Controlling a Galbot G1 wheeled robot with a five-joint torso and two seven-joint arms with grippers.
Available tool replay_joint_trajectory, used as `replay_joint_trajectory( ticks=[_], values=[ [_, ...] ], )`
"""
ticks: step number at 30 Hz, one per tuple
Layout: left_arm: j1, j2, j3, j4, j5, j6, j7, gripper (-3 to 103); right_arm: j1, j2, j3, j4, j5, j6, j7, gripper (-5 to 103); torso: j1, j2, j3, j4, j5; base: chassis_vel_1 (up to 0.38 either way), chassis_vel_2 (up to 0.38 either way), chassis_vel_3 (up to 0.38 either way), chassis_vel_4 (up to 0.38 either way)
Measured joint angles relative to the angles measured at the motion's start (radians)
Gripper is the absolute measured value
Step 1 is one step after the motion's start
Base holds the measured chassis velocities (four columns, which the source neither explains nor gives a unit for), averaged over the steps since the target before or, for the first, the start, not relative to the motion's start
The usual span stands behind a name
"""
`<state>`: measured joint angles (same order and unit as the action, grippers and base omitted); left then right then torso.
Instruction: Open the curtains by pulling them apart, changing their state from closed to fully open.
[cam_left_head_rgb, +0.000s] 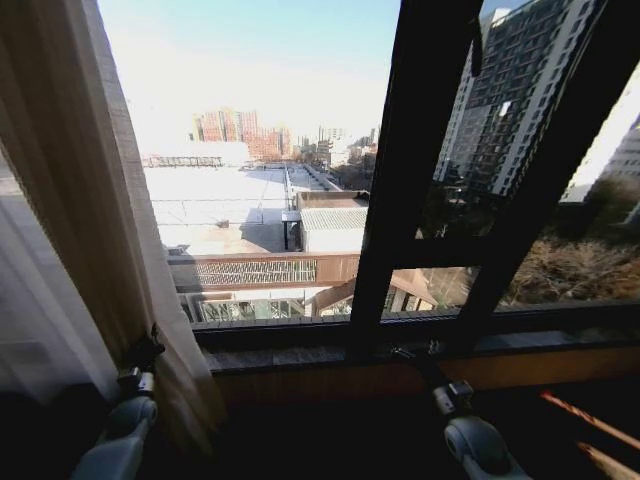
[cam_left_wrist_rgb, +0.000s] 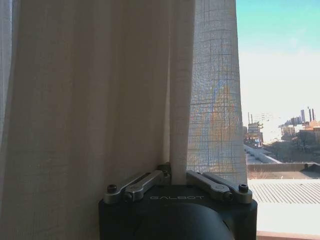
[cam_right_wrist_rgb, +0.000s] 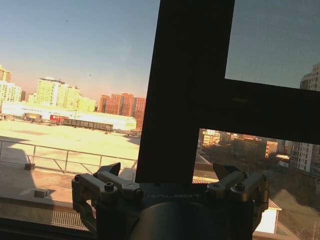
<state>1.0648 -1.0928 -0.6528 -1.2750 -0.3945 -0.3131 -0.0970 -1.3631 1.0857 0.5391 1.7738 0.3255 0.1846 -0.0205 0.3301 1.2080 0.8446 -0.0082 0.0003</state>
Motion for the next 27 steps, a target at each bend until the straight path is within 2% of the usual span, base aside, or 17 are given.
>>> replay_joint_trajectory(
  ticks=[27],
  values=[
    [-0.021,-0.004,0.014,0.017,-0.001,-0.008,0.006,0,0.000,0.000,0.000,0.000,0.000,0.000,0.000,100,-0.001,0.000,0.000,0.0001,-0.0002,0.024,0.029,-0.021,-0.027]
  ],
)
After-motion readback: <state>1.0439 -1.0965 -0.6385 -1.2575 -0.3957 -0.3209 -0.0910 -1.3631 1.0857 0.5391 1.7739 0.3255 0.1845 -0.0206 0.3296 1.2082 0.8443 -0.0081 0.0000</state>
